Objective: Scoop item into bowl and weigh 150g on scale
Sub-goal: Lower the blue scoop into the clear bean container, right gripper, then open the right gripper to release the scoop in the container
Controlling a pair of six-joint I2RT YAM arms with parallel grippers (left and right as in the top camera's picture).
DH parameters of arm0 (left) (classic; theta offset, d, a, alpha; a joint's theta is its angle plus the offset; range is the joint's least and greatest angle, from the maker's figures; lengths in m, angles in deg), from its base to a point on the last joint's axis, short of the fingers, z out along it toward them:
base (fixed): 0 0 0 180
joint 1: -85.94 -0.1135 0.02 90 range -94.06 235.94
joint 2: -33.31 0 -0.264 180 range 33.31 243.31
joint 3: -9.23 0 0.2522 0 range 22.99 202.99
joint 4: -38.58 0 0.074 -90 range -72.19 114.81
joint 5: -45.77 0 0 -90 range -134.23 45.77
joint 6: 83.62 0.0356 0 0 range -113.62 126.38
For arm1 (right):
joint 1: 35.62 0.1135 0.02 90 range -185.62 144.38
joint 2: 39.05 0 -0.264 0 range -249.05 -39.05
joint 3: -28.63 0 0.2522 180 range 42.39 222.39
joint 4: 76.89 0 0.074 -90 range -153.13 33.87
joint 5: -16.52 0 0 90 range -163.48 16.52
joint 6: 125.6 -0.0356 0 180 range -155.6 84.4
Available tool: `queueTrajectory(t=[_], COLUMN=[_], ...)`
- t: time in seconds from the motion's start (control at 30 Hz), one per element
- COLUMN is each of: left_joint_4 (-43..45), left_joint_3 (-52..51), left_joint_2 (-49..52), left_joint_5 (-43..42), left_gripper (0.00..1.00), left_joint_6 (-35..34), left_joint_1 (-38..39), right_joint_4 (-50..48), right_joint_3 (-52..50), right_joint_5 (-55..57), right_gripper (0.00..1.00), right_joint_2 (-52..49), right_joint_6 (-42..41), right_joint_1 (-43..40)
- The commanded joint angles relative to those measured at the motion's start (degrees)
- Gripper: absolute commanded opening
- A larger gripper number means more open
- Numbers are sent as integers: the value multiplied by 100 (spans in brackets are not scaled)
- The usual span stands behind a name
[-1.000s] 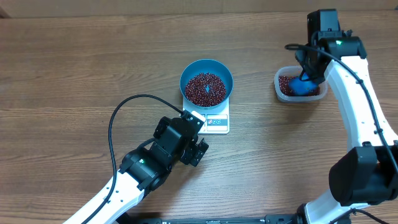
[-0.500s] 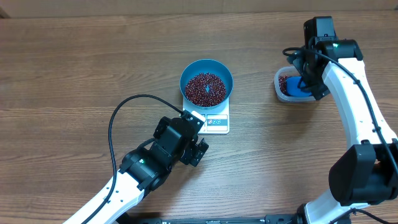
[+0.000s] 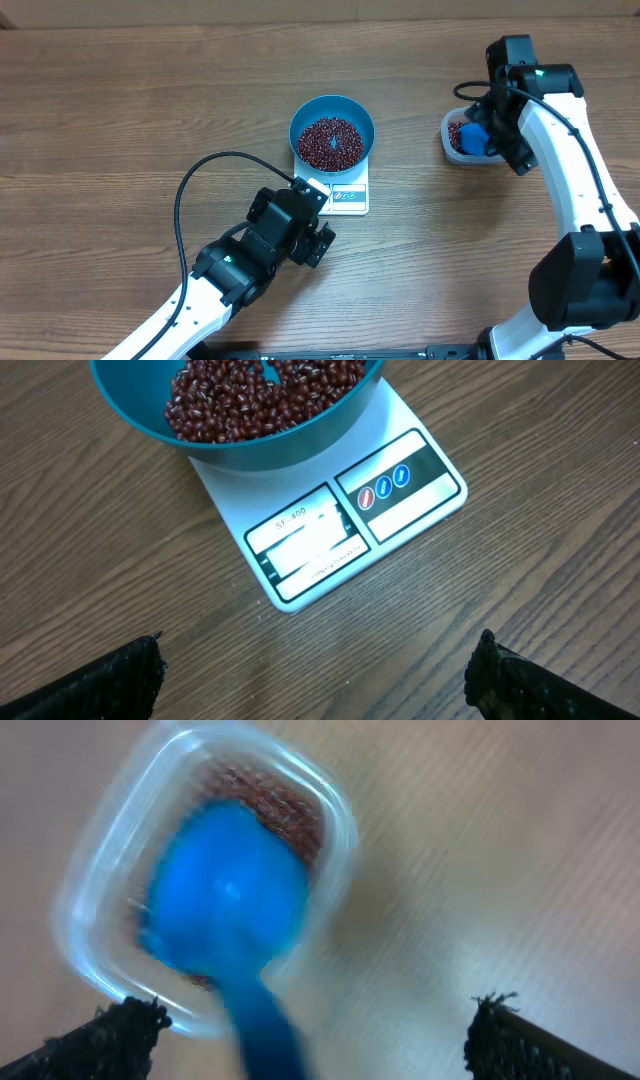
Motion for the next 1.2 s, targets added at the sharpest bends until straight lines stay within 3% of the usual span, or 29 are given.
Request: queueTrajectory(t=[0.0,0.13,0.4,0.63,0.83,1.17], left_joint_4=[17,17,17,17,17,17], left_joint_3=[-68,-68,-68,-68,-68,-68], left_joint_2=[-39,-39,-39,-39,-39,-39], left_joint_5=[79,79,79,79,79,79], left_gripper=[100,100,99,100,100,99], left_joint_6=[111,114,114,114,111,111], left_joint_1=[-31,-31,-31,-31,-31,-31], right_joint_4=[960,1985,1314,511,-98,916], right_joint_3=[-42,-42,-39,-39,-39,33], right_joint_5=[-92,-44,-284,-743,-2210,-2323], right_gripper=[100,100,100,100,100,100], right_joint_2=[4,17,238,361,651,1521], right_joint_6=[17,-52,11,1705,3314,4389], right_joint_1=[-31,-31,-33,9,-7,-15])
